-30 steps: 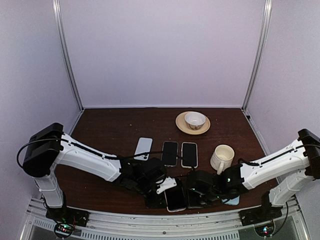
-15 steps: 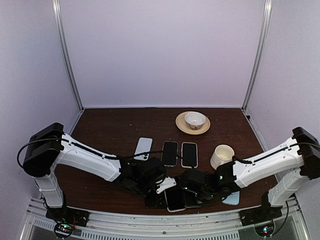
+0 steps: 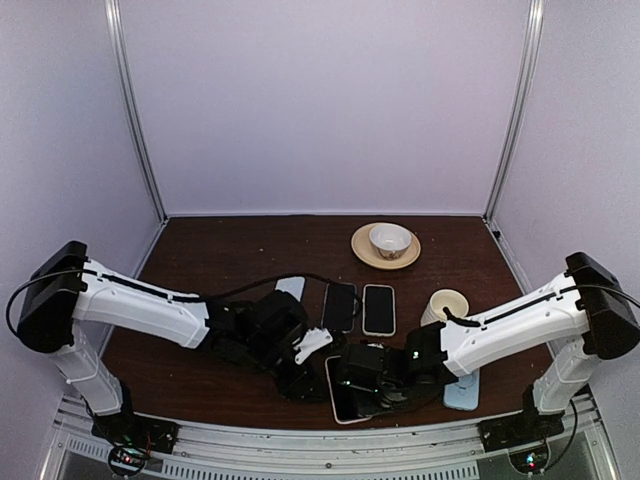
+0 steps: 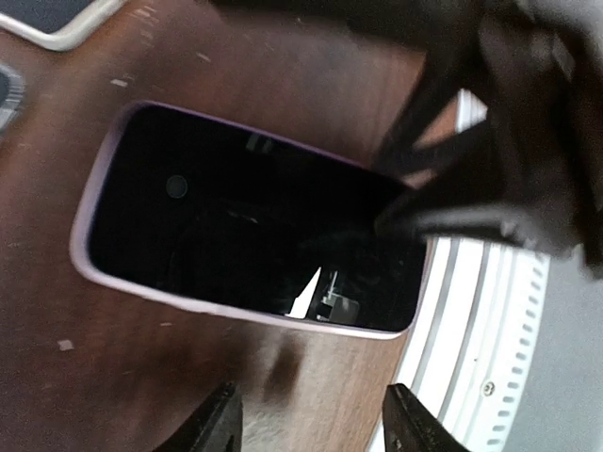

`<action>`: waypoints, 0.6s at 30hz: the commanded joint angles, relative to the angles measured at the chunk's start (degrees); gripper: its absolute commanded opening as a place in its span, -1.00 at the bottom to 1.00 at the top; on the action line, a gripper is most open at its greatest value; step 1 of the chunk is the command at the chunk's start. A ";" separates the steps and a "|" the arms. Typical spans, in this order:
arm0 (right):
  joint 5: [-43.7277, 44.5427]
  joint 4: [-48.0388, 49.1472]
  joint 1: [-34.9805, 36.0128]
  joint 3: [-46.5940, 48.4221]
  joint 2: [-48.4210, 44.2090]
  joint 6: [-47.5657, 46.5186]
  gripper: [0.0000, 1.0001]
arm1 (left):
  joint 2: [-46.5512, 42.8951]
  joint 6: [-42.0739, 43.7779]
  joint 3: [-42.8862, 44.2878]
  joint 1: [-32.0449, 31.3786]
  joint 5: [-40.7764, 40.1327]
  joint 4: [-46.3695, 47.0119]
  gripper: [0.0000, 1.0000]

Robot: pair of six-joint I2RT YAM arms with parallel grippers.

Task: Put the phone into the phone case
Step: Adjust the phone with the phone case, then press the phone onto the phone case.

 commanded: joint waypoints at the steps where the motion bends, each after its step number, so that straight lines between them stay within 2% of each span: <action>1: 2.66 -5.26 0.25 -0.64 6.91 -1.35 -0.36 | -4.28 -7.55 -1.15 5.25 -2.58 -2.02 0.11; 4: 0.83 -6.30 0.33 -0.69 8.07 -1.87 -0.32 | -6.26 -11.59 -2.15 7.26 -4.45 -2.53 0.18; 7: -4.42 -1.83 0.34 -2.01 7.72 -2.36 -0.49 | -8.30 -15.79 -3.64 7.24 -4.12 -0.10 0.27; 9: -7.18 -0.11 0.36 -1.86 7.05 -2.66 -0.50 | -8.66 -19.06 -4.59 7.15 -2.78 2.22 0.31; 14: -6.45 2.16 0.42 -0.77 5.09 -1.88 -0.55 | -8.68 -25.12 -5.51 3.05 -6.09 4.93 0.44; 16: -4.32 1.52 0.43 0.13 5.19 -1.47 -0.68 | -8.25 -29.26 -7.35 0.55 -9.11 8.13 0.38; 18: -3.60 0.49 0.44 1.53 6.06 -1.33 -0.77 | -6.73 -33.64 -8.77 -1.54 -10.73 10.99 0.19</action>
